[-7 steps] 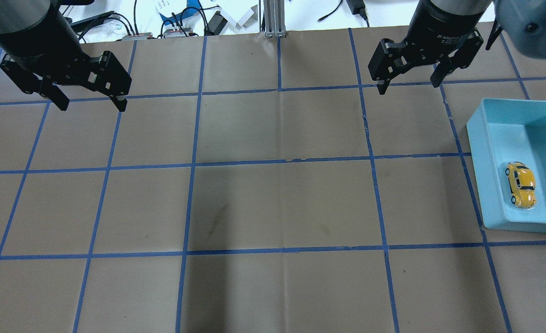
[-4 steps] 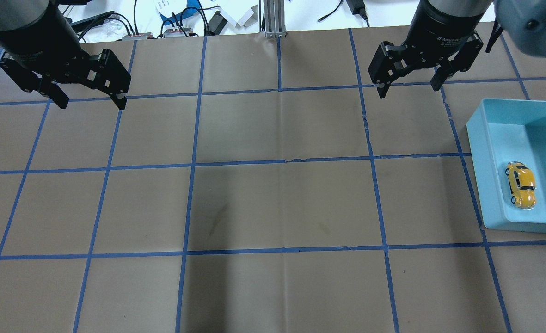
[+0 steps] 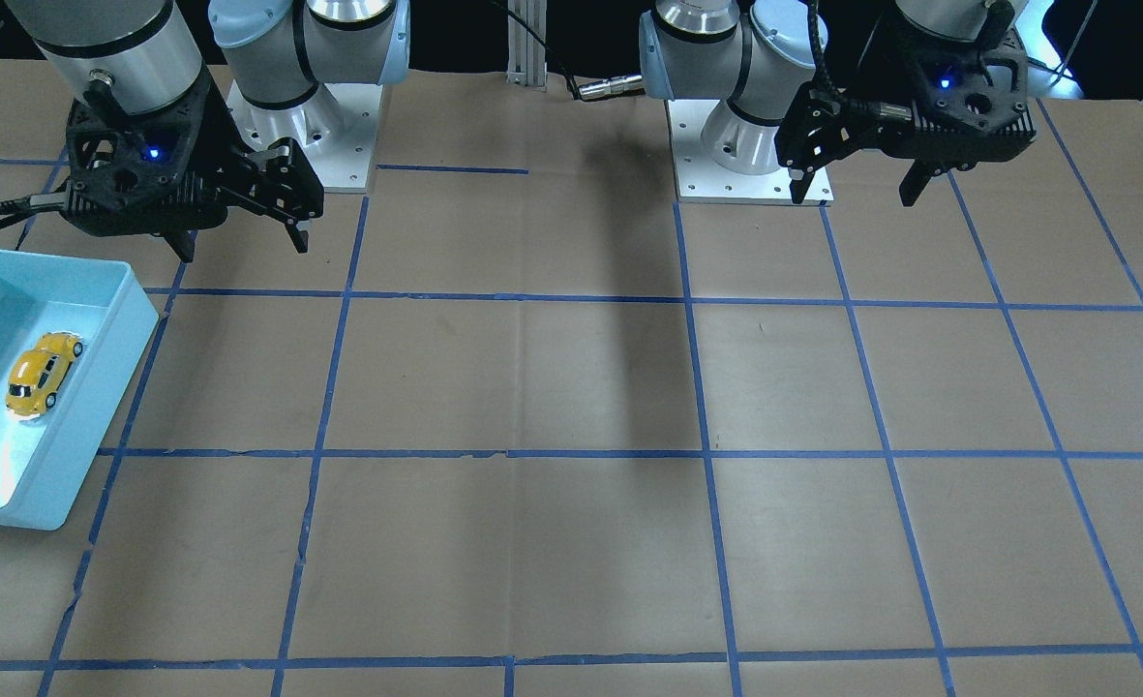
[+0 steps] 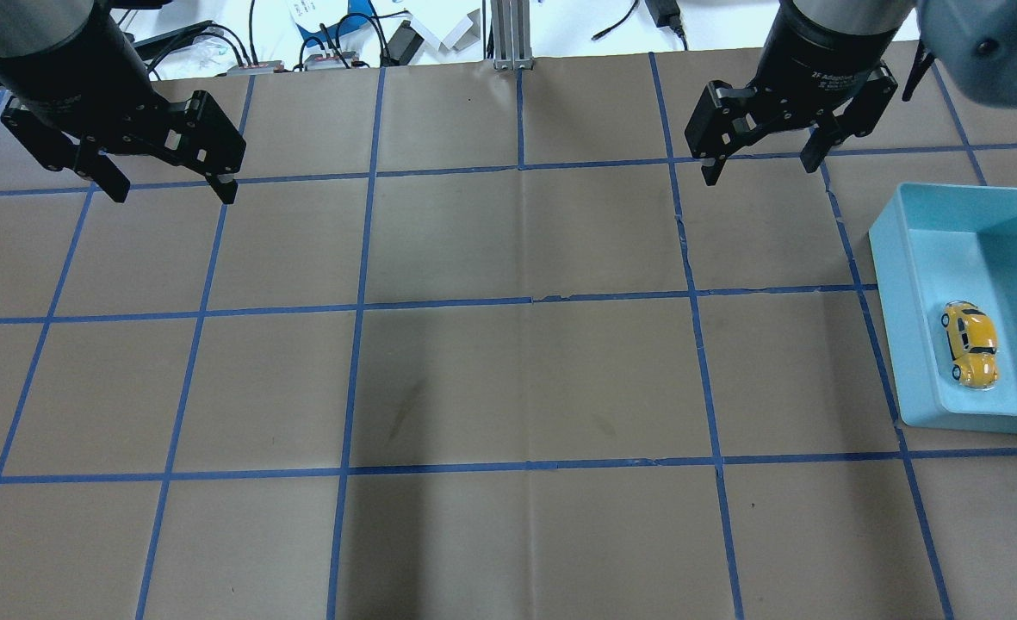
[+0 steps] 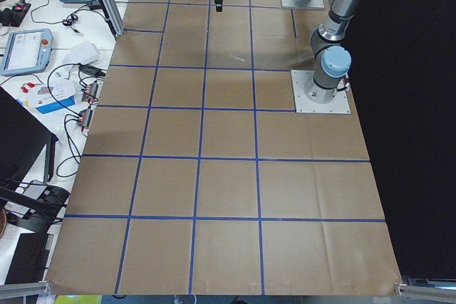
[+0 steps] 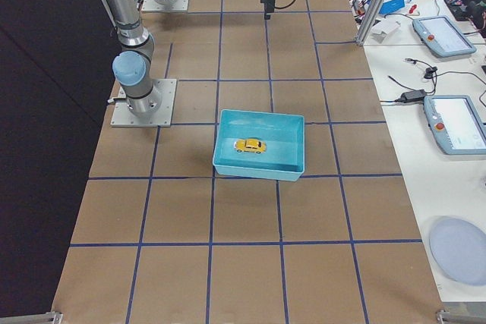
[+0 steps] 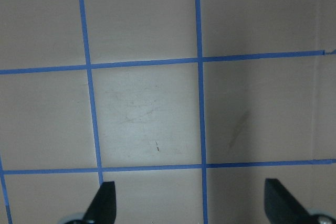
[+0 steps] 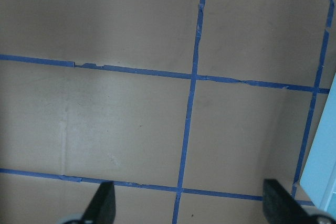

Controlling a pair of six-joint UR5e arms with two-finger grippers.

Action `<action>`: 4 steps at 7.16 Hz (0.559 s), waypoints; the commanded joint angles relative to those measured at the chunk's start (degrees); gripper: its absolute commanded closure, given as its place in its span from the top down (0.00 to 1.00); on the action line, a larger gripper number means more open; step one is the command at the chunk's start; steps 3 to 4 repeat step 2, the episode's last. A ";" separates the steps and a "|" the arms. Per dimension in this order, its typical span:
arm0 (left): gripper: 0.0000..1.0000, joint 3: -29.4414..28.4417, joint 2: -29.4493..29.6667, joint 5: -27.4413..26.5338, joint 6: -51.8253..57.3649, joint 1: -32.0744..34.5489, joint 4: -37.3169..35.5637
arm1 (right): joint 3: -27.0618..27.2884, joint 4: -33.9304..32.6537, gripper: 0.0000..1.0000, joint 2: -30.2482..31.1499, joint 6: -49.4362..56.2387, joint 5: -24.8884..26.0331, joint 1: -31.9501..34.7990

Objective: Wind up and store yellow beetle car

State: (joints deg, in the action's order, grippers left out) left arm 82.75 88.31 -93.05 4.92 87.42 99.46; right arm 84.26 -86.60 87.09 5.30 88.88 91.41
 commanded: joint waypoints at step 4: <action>1.00 -0.05 0.19 -0.11 0.00 0.03 -0.06 | 0.29 -0.14 1.00 -0.25 0.24 -0.10 -0.09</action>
